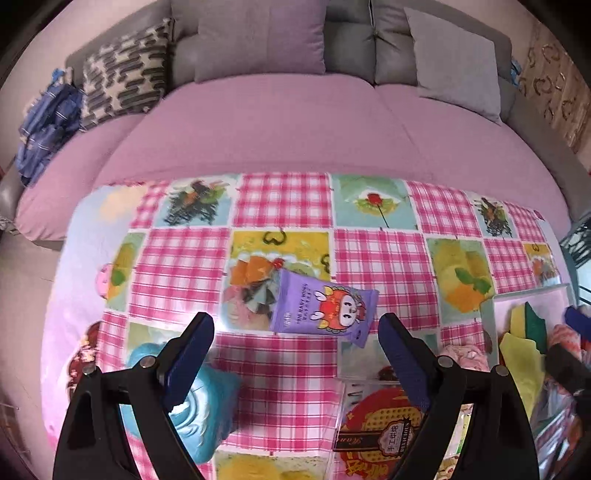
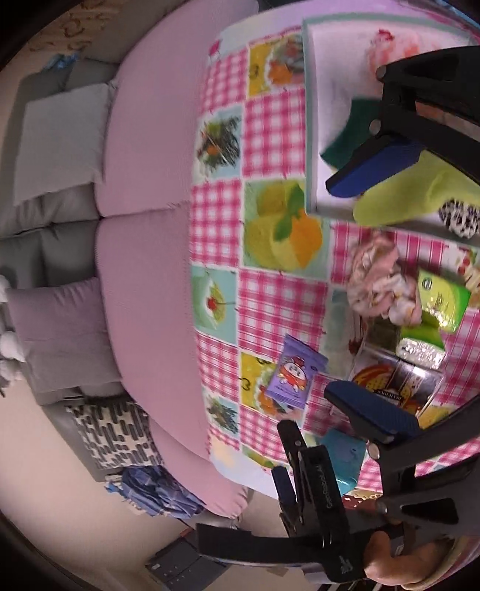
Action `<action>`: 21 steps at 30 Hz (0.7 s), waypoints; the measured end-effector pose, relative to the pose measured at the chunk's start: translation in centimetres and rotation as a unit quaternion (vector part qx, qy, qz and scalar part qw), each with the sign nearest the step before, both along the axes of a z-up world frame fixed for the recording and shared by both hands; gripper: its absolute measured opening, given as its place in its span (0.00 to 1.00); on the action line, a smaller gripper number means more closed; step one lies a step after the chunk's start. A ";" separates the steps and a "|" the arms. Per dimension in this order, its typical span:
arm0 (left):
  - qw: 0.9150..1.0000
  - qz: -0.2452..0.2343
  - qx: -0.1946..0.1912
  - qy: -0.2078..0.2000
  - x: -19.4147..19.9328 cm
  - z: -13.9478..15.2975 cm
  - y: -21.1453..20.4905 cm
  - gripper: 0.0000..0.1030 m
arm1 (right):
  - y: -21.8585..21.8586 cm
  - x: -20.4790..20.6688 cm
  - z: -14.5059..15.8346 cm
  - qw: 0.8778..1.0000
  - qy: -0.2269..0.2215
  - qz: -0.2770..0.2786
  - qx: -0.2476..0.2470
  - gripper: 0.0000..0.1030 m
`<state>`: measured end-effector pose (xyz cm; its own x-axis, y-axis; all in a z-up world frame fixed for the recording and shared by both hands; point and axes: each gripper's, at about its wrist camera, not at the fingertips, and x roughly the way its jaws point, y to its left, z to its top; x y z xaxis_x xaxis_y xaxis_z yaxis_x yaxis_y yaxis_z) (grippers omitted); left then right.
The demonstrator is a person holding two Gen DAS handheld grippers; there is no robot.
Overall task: Organize soft objects
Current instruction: 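Move the left tool to the purple wipes pack while the right tool reaches the pink scrunchie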
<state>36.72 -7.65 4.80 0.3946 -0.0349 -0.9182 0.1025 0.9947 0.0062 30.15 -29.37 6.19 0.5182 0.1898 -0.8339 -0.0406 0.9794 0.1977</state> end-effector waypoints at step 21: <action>0.997 -0.033 -0.007 0.073 2.2 -5.4 -2.2 0.87 | 0.9 1.4 -7.8 0.993 0.118 -0.001 0.018 0.55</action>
<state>38.91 -9.85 -0.60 0.2530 -0.0687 -0.9650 0.1665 0.9857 -0.0265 31.58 -28.46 -1.60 0.3093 0.2203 -0.9251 0.0135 0.9717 0.2359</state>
